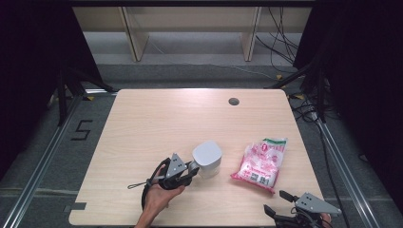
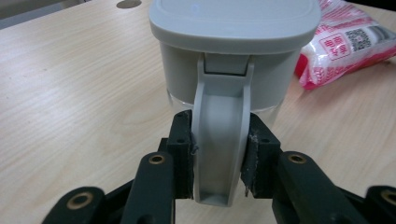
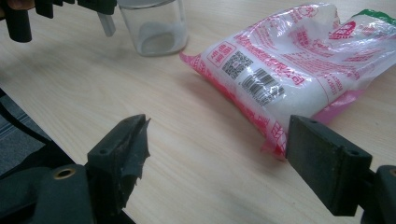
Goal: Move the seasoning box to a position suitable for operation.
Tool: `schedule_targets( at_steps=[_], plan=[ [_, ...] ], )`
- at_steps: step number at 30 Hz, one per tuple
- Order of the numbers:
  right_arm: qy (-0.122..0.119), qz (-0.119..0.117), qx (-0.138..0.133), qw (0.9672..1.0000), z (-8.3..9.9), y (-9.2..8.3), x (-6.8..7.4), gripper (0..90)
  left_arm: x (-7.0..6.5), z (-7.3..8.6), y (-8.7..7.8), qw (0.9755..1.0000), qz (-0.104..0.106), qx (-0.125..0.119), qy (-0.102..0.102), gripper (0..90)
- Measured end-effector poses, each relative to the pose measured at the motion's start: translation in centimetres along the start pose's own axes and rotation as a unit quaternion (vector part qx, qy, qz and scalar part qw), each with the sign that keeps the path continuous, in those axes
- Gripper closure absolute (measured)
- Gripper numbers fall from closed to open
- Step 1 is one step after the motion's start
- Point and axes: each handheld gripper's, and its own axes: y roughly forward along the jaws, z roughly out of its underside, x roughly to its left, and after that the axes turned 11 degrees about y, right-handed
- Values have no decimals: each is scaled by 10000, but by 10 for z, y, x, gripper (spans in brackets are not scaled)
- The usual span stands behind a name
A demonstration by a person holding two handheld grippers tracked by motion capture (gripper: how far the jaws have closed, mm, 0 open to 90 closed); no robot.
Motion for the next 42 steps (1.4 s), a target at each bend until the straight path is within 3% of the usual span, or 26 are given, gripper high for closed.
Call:
schedule_targets(
  at_steps=[1,3,4,5,6,7,9,10,11,14,15,16,19,20,24,25,27,30,32,34,36,40,41,42],
  plan=[
    [-14,14,-10,10000,0,0,0,223,3,0,1,10000,-15,13,31,681],
    [211,-15,24,9998,1,-1,3,225,5,0,2,10000,-37,-59,63,681],
    [211,-15,24,9998,1,-1,3,225,6,1,3,10000,-57,-44,25,681],
    [57,-48,-3,10000,0,0,0,224,8,1,2,9999,-119,-5,98,681],
    [129,-23,10,9999,1,0,2,225,8,2,4,9999,-161,-39,27,681],
    [35,6,-9,10000,0,1,1,225,10,2,4,9997,-217,8,94,681],
    [88,-56,3,9999,0,0,1,225,12,0,4,9994,-252,70,239,681],
    [71,-41,-5,10000,0,0,1,225,13,1,5,9995,-289,47,137,681],
    [58,-14,-11,10000,0,0,1,225,14,1,6,9990,-416,45,168,682],
    [2,-1,-22,10000,0,0,0,225,15,1,8,9985,-530,65,152,684],
    [-5,5,-30,10000,0,0,0,225,16,1,9,9981,-579,43,200,685],
    [49,-13,-26,10000,0,0,1,225,19,1,10,9970,-666,40,401,686],
    [149,-12,13,9999,1,1,2,225,22,1,14,9959,-782,25,449,691],
    [162,-31,16,9999,1,0,3,225,25,3,17,9964,-781,-56,339,693],
    [6,-12,-28,10000,0,1,0,225,28,5,19,9964,-800,-146,252,700],
    [4,-18,-21,10000,0,1,0,225,26,5,20,9948,-973,-7,305,704],
    [45,-82,-6,10000,0,0,1,225,28,4,20,9942,-996,-67,389,708],
    [24,-64,-16,10000,0,0,1,225,29,5,20,9950,-937,-95,333,709],
    [20,-82,-16,10000,0,-1,1,225,31,6,19,9945,-941,-107,444,710],
    [51,-92,-8,9999,0,-1,2,225,31,8,19,9956,-868,-215,287,709],
    [95,-86,1,9999,0,-1,3,225,32,9,18,9953,-891,-193,313,710],
    [-46,-56,-29,10000,0,-1,1,225,35,12,14,9949,-959,-181,270,717],
    [248,-109,106,9996,1,-2,5,225,37,13,13,9944,-981,-187,331,723],
    [202,-125,77,9997,1,-1,5,225,38,15,13,9946,-967,-228,286,723]
  ],
)
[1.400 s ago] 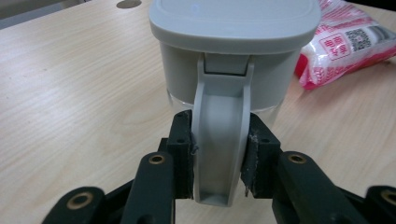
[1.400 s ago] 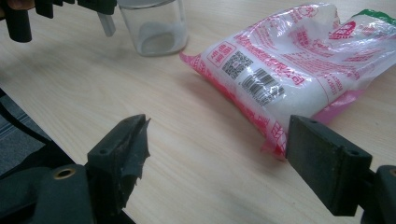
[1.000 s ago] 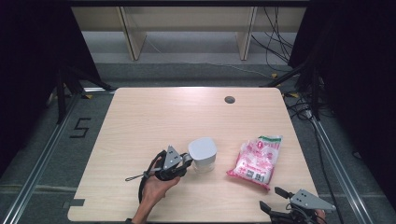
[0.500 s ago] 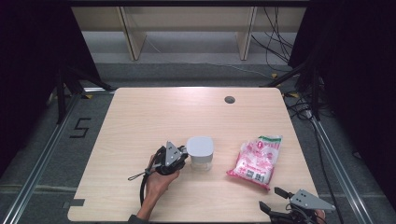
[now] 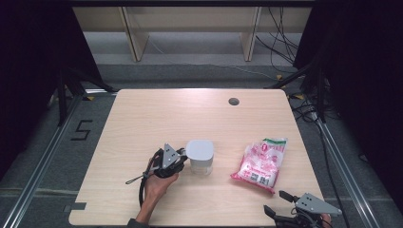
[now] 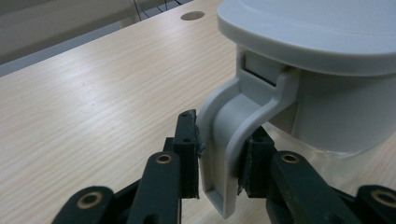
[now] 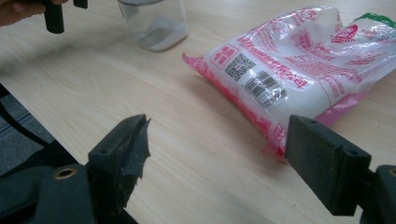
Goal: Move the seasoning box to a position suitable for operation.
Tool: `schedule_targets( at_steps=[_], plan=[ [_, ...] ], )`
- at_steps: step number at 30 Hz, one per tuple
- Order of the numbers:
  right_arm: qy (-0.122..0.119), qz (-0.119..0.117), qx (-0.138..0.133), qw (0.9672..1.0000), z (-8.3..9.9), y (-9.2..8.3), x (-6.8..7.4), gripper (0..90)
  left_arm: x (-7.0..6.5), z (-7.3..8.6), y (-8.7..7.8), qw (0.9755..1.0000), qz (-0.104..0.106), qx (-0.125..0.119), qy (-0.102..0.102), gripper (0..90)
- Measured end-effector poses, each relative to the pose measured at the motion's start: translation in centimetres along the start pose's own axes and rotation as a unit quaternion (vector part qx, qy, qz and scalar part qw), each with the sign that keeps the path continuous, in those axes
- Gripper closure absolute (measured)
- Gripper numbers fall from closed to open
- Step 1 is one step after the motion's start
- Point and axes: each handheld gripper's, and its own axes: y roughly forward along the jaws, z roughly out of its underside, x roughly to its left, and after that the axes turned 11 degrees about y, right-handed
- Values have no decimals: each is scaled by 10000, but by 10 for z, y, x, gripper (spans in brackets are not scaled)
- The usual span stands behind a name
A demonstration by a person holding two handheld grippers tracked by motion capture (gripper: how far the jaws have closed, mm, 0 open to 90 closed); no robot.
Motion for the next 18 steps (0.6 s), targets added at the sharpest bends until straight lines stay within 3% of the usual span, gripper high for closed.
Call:
schedule_targets(
  at_steps=[2,7,12,15,17,18],
  plan=[
    [36,-6,24,10000,0,0,1,225,1,1,-2,10000,50,-8,66,723],
    [-67,8,-48,10000,0,1,0,225,-2,4,-6,9997,178,-132,-54,716],
    [-155,39,-69,9998,-1,2,-1,225,-8,1,-11,9998,213,-26,-55,713],
    [16,-29,32,10000,0,0,1,225,-10,0,-12,9997,246,-6,-47,711],
    [-206,6,-66,9998,-1,2,-2,225,-14,-2,-11,9995,321,-19,-52,710],
    [-206,6,-66,9998,-1,2,-2,225,-14,-2,-11,9995,321,-19,-52,710]
  ],
)
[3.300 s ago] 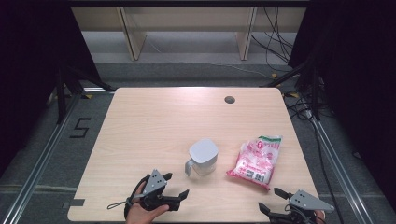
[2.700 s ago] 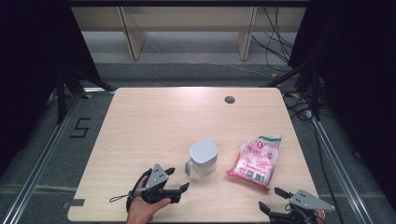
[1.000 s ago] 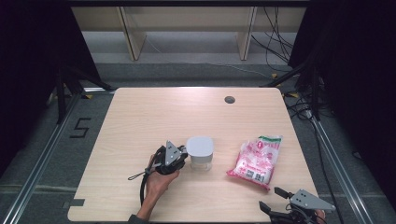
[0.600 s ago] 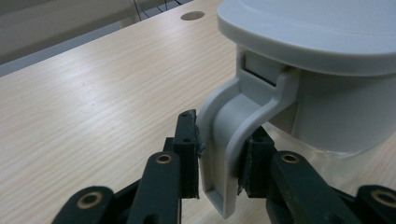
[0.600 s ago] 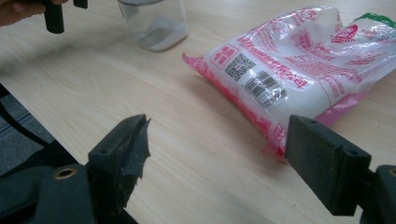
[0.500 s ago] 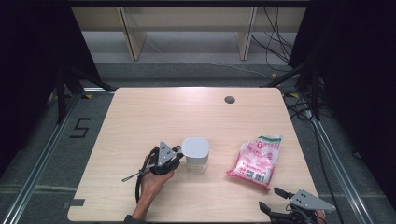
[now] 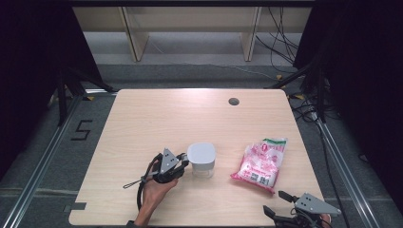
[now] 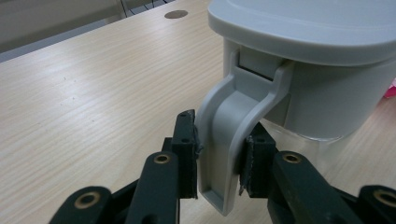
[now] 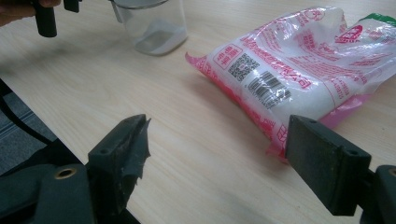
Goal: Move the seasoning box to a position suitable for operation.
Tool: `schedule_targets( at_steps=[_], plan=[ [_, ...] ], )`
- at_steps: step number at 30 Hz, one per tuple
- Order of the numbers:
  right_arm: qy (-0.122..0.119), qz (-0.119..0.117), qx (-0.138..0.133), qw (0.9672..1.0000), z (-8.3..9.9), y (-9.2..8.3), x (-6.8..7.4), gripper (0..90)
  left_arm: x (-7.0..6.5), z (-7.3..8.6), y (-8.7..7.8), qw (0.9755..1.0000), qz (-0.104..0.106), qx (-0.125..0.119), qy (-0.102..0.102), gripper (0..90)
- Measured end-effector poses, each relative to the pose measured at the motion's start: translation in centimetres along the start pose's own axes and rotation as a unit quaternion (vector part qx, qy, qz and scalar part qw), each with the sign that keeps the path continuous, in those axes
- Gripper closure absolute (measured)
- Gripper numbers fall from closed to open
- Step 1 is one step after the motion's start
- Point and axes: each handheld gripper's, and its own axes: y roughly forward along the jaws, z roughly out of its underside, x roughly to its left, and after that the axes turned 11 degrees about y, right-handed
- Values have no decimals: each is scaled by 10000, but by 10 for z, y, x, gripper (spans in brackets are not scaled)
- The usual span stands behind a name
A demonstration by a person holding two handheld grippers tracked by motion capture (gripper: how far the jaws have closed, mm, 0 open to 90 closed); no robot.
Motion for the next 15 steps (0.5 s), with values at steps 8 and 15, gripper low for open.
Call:
schedule_targets(
  at_steps=[8,15],
  plan=[
    [83,-47,62,9999,0,-3,-1,225,-5,-3,3,9999,140,-31,-59,707],
    [191,-59,7,9998,1,-3,-3,224,-3,-2,3,9995,249,-19,-190,672]
  ],
)
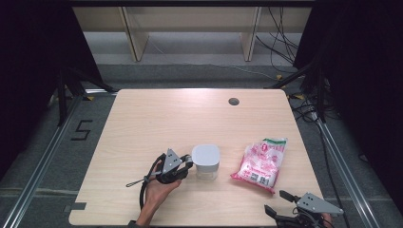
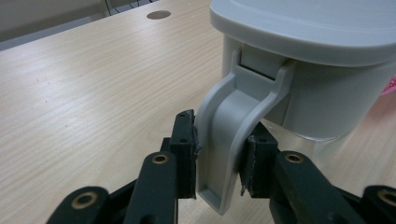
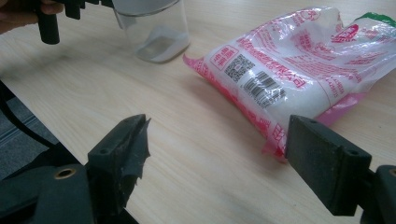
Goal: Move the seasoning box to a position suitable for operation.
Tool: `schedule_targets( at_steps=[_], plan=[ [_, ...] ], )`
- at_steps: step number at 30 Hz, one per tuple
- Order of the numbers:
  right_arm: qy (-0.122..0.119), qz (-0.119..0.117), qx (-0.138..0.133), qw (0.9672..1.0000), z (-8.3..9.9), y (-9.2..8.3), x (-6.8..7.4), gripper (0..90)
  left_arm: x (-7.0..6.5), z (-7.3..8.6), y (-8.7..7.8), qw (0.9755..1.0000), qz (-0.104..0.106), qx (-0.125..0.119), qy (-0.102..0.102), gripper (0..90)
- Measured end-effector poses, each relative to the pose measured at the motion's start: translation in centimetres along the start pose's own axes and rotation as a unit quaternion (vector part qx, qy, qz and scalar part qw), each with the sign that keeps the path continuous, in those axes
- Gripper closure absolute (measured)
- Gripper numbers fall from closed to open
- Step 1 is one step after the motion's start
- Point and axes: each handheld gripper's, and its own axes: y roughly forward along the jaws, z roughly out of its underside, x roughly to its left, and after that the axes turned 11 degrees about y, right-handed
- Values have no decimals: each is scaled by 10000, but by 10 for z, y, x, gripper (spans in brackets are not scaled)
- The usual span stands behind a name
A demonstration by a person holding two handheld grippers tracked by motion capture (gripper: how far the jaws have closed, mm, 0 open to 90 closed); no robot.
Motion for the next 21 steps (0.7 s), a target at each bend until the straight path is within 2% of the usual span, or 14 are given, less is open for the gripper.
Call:
schedule_targets(
  at_steps=[1,2,3,5,6,7,9,12,14,15,17,18,20,21],
  plan=[
    [10,-4,-2,10000,0,0,0,224,1,0,-1,10000,9,51,84,637],
    [172,-2,65,9998,1,-1,2,224,0,0,-1,9999,100,91,40,595],
    [-78,-26,-36,10000,0,0,-1,223,1,-1,-2,9997,181,168,55,526],
    [-132,-29,-62,9999,0,0,-2,223,1,-3,-6,9996,186,163,-105,488],
    [30,1,15,10000,1,1,0,223,3,-4,-8,9996,228,111,-144,448],
    [30,1,15,10000,1,1,0,223,3,-5,-10,9994,273,84,-175,448],
    [-26,-1,-17,10000,0,1,-1,222,4,-9,-14,9993,322,172,-128,360],
    [4,26,11,10000,1,1,-1,223,2,-12,-18,9988,418,226,-133,344],
    [162,25,80,9998,1,-1,3,222,2,-15,-22,9986,452,252,-91,330],
    [101,13,46,9999,1,0,2,223,2,-16,-24,9986,447,238,-137,308],
    [151,26,62,9999,1,-1,3,223,4,-20,-28,9987,447,217,-128,295],
    [-115,-6,-31,9999,0,1,-2,222,4,-22,-30,9988,425,185,-178,282],
    [-7,26,20,10000,0,2,0,223,6,-25,-36,9992,377,144,-47,282],
    [-7,26,20,10000,0,2,0,223,7,-26,-39,9993,360,107,-52,282]
  ],
)
